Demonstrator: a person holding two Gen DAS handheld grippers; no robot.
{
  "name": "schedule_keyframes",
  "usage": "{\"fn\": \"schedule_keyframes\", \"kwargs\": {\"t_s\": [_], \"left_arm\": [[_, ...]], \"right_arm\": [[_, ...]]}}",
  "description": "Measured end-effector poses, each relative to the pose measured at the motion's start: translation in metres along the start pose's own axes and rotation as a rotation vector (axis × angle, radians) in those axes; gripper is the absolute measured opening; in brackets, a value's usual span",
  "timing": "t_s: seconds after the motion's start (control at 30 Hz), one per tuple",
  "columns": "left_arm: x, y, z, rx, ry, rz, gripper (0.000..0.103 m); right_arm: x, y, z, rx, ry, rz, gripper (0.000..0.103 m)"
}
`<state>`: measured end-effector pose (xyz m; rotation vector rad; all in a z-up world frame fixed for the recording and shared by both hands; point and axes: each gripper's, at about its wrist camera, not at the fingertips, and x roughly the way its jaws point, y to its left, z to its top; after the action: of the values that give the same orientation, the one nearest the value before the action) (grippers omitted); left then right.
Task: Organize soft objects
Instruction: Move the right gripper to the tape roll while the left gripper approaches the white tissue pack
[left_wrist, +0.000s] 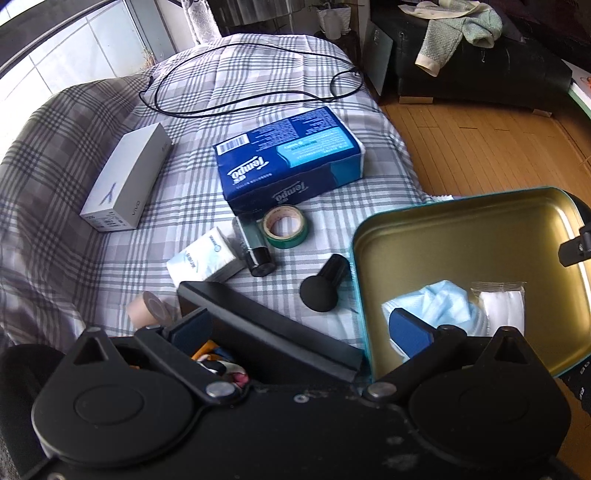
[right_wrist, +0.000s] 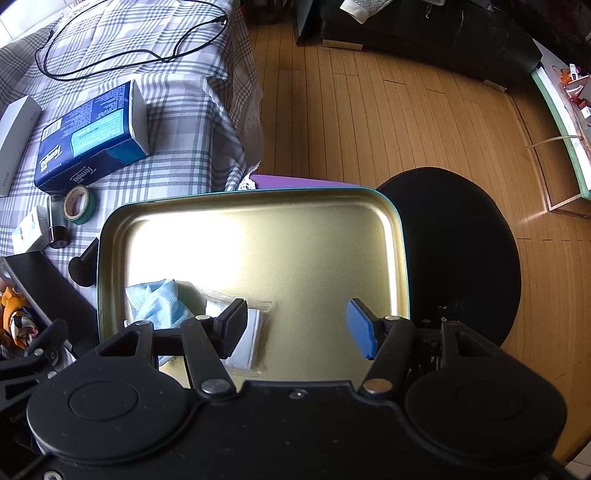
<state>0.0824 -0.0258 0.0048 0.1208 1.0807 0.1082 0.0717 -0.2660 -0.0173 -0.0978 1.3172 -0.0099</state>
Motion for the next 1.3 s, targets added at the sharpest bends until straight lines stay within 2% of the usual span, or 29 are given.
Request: {"fn": "schedule_keyframes", "kwargs": {"t_s": [0.27, 0.47, 0.77, 0.93, 1.2, 1.3], "left_arm": [[0.005, 0.064, 0.019, -0.056, -0.033, 0.106, 0.103], [0.014, 0.118, 0.036, -0.09, -0.039, 0.157, 0.103], [0.045, 0.172, 0.045, -0.136, -0.012, 0.182, 0.103], [0.066, 0.189, 0.048, -0.151, -0.005, 0.17, 0.103], [0.115, 0.205, 0.053, -0.23, 0.048, 0.058, 0.103], [0.136, 0.206, 0.05, -0.236, 0.071, 0.043, 0.102]], "right_arm": [[-0.001, 0.013, 0.008, -0.01, -0.003, 0.002, 0.057], [-0.006, 0.03, 0.016, -0.025, -0.021, 0.022, 0.057], [-0.018, 0.069, 0.032, -0.059, -0.077, 0.108, 0.057], [-0.023, 0.097, 0.041, -0.11, -0.107, 0.159, 0.057], [-0.015, 0.143, 0.041, -0.223, -0.125, 0.208, 0.057], [-0.012, 0.157, 0.043, -0.254, -0.132, 0.228, 0.057]]}}
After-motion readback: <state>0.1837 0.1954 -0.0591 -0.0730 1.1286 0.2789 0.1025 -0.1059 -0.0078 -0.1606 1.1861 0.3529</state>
